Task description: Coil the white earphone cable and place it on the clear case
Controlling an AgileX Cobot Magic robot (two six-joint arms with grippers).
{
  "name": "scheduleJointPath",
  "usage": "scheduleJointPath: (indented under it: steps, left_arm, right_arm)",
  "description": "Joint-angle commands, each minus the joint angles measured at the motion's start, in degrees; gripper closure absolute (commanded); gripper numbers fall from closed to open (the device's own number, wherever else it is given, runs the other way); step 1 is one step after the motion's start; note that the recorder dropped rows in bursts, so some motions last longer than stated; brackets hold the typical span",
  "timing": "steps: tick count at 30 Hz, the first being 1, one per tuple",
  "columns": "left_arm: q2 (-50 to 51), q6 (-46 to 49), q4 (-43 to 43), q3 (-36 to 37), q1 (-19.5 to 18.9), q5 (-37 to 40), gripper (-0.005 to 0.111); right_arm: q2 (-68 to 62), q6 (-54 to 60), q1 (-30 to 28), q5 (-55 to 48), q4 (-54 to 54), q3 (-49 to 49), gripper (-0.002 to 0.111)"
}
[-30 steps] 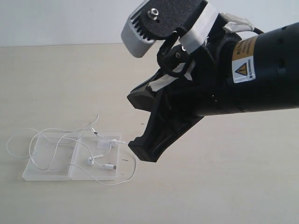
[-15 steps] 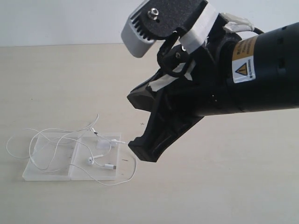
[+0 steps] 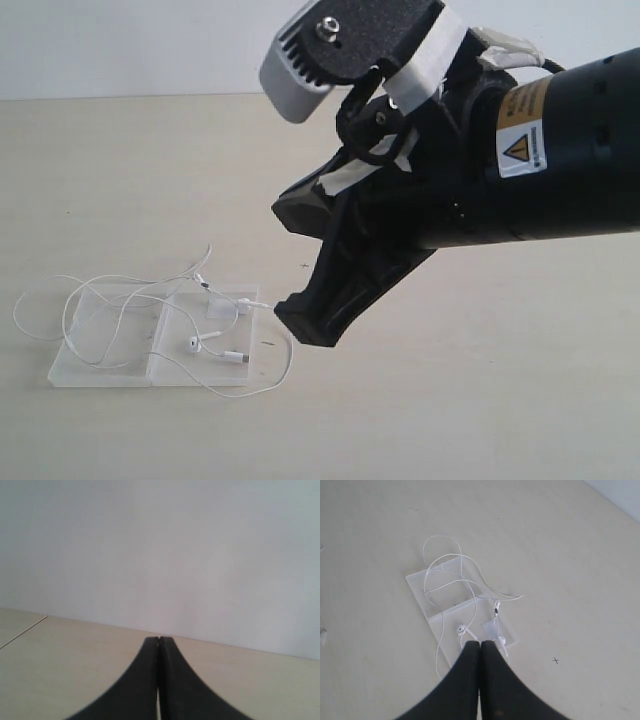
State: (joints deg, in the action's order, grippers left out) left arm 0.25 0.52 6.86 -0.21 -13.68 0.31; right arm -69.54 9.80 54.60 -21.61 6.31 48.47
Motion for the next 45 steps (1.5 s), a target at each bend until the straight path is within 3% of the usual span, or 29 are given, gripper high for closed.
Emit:
scheduleJointPath:
  steps: [1, 18, 24, 45]
  left_arm:
    - [-0.25, -0.52, -0.53, 0.21, 0.47, -0.31, 0.107]
    - [-0.25, -0.52, -0.53, 0.21, 0.47, 0.0, 0.107]
    - [-0.25, -0.52, -0.53, 0.21, 0.47, 0.0, 0.107]
    - [-0.25, -0.52, -0.53, 0.21, 0.47, 0.0, 0.107]
  right_arm:
    - [0.38, -0.04, -0.03, 0.78, -0.17, -0.21, 0.108]
    - [0.38, -0.03, -0.03, 0.79, -0.17, -0.21, 0.108]
    - [4.7, 2.07, 0.03, -4.12, -1.74, -0.21, 0.108]
    - [8.89, 5.4, 0.03, -1.33, -1.29, -0.21, 0.108]
